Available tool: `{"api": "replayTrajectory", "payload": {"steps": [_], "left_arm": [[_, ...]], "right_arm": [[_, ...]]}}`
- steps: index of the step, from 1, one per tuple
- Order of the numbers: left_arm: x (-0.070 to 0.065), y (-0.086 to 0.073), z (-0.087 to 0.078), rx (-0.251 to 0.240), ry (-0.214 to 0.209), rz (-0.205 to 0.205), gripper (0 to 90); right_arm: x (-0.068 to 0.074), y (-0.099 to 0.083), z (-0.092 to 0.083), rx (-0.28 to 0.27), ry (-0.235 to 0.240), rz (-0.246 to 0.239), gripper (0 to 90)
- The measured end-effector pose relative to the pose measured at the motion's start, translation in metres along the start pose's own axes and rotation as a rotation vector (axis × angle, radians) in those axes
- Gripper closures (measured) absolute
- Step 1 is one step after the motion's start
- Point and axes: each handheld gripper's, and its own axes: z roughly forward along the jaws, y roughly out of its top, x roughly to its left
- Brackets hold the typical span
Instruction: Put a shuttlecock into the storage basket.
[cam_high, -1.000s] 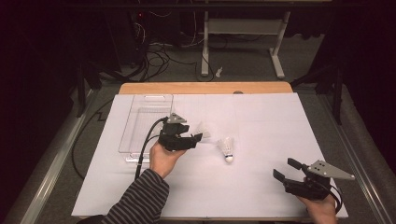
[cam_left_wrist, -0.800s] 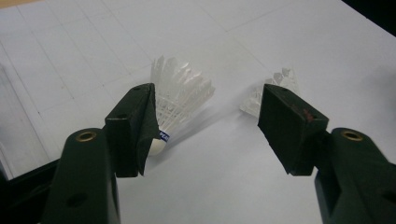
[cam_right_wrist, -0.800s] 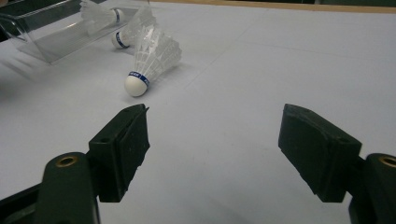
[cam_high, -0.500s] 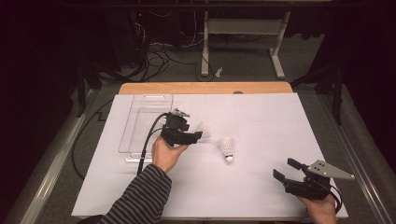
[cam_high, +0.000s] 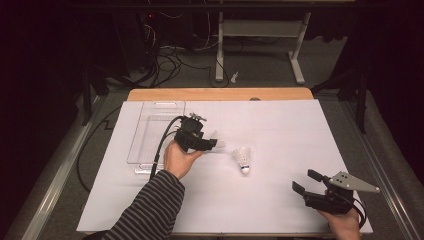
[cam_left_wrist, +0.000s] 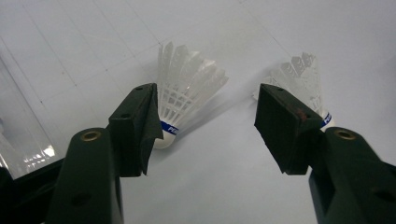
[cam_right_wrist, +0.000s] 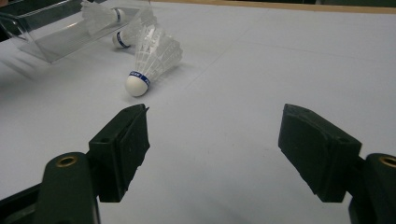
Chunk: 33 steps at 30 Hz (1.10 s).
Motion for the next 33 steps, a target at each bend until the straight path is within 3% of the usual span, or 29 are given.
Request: {"api": "replayTrajectory", "payload": {"steps": [20,33], "left_arm": [[0.006,0.016,0.011,0.088,0.013,-0.010,38.6],[0.003,0.025,0.020,0.148,0.027,0.026,35.7]], "right_arm": [[0.000,0.000,0.000,0.003,0.001,0.002,25.2],[0.000,0.000,0.000,0.006,0.004,0.001,25.2]]}}
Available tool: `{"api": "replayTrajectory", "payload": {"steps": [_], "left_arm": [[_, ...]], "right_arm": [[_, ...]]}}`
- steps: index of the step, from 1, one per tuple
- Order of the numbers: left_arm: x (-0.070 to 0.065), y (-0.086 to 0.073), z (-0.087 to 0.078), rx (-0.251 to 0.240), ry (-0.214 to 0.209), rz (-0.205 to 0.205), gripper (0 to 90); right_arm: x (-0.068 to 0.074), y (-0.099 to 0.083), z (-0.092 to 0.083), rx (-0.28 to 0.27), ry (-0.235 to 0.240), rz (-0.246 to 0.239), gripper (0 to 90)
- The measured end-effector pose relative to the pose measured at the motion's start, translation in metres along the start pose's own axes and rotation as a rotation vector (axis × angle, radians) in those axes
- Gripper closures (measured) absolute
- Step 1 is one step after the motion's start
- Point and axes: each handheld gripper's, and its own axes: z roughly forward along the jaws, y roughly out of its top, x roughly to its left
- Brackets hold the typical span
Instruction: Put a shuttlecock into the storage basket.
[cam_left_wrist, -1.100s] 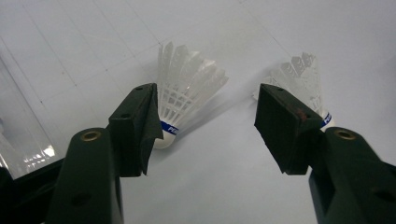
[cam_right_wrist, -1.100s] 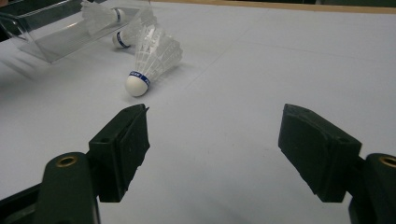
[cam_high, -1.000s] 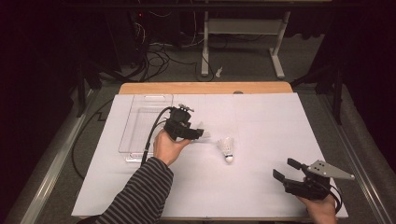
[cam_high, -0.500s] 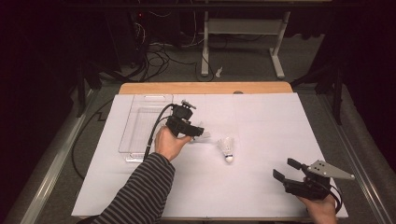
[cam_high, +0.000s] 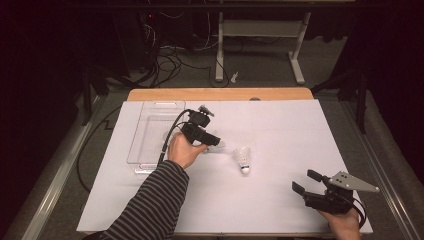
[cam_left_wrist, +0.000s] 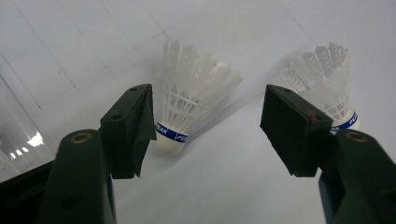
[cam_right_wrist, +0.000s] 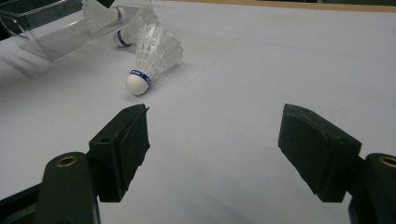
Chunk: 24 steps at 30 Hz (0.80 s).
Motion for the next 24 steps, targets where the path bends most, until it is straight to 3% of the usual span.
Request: {"api": "replayTrajectory", "payload": {"steps": [12,24], "left_arm": [[-0.004,0.008,0.010,0.059,0.010,0.029,36.4],[-0.002,0.013,0.024,0.109,0.007,0.015,34.8]], "right_arm": [[0.000,0.000,0.000,0.000,0.002,-0.002,25.2],[0.000,0.000,0.001,0.000,0.005,-0.004,25.3]]}}
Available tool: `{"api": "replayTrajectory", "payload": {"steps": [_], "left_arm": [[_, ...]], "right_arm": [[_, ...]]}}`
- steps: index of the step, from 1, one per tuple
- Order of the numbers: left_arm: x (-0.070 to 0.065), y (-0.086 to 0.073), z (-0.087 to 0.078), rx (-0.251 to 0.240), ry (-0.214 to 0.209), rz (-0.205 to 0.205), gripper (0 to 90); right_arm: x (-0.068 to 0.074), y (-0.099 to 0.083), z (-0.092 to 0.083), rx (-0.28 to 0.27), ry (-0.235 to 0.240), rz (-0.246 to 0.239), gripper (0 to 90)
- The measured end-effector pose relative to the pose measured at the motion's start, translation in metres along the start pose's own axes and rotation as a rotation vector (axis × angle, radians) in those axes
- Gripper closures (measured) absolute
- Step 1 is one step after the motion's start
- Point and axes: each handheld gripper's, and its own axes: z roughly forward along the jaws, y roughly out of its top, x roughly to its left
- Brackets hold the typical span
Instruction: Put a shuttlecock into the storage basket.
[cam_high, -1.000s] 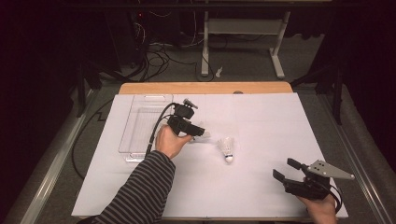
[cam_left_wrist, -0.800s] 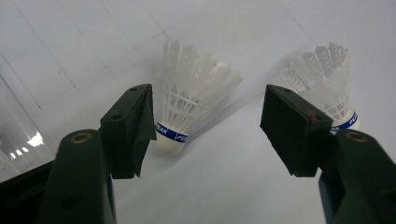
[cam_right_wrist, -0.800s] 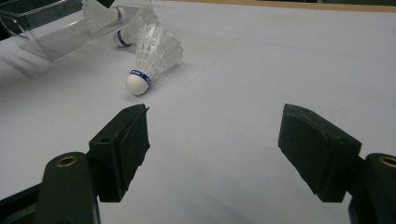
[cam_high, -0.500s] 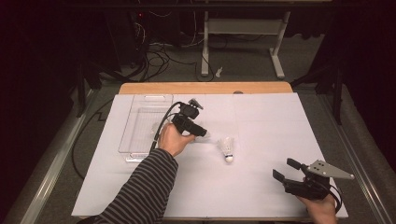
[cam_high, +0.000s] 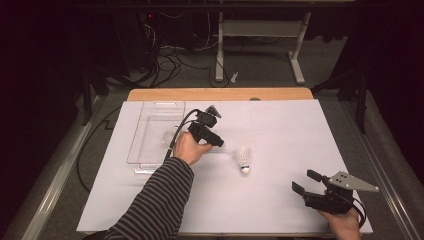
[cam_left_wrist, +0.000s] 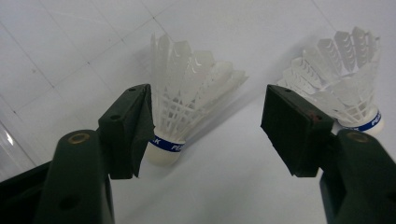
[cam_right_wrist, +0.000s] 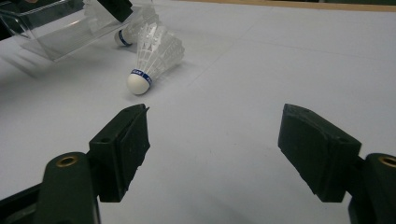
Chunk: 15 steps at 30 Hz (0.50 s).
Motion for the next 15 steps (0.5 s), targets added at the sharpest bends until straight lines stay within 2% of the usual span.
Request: {"api": "replayTrajectory", "payload": {"steps": [15], "left_arm": [[0.005,0.002,0.013,0.059,0.009,-0.027,31.5]], "right_arm": [[0.001,0.000,0.000,0.004,0.005,-0.002,25.4]]}}
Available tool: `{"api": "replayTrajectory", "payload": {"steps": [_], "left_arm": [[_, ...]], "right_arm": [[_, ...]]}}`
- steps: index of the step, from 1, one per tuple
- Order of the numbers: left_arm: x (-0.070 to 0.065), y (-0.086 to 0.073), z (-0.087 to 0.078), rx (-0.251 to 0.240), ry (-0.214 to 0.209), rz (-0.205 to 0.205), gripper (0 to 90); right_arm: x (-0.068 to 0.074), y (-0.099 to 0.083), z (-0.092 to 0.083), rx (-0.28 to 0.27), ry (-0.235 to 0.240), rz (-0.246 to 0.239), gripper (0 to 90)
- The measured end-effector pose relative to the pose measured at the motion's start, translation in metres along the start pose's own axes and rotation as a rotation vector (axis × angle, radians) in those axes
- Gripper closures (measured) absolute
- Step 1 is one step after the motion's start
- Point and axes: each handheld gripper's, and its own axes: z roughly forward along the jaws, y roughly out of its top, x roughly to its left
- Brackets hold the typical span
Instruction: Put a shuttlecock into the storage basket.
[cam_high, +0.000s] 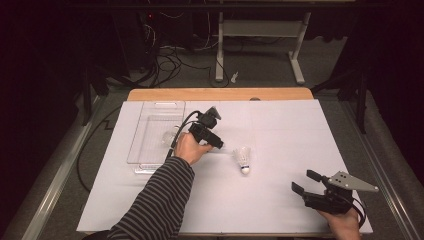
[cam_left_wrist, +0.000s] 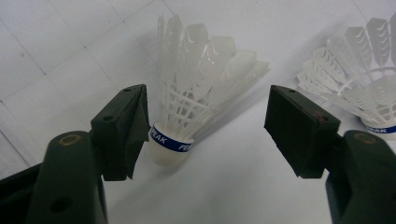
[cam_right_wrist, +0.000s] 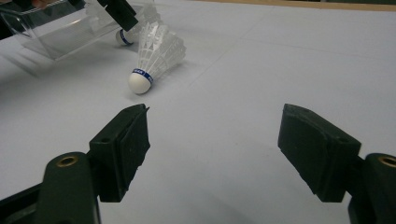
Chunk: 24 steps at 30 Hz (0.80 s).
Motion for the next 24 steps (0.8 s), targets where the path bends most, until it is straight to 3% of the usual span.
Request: {"api": "replayTrajectory", "payload": {"steps": [24], "left_arm": [[0.004,0.001,0.015,0.063,0.014,-0.010,33.9]], "right_arm": [[0.000,0.000,0.000,0.005,0.004,0.001,25.5]]}}
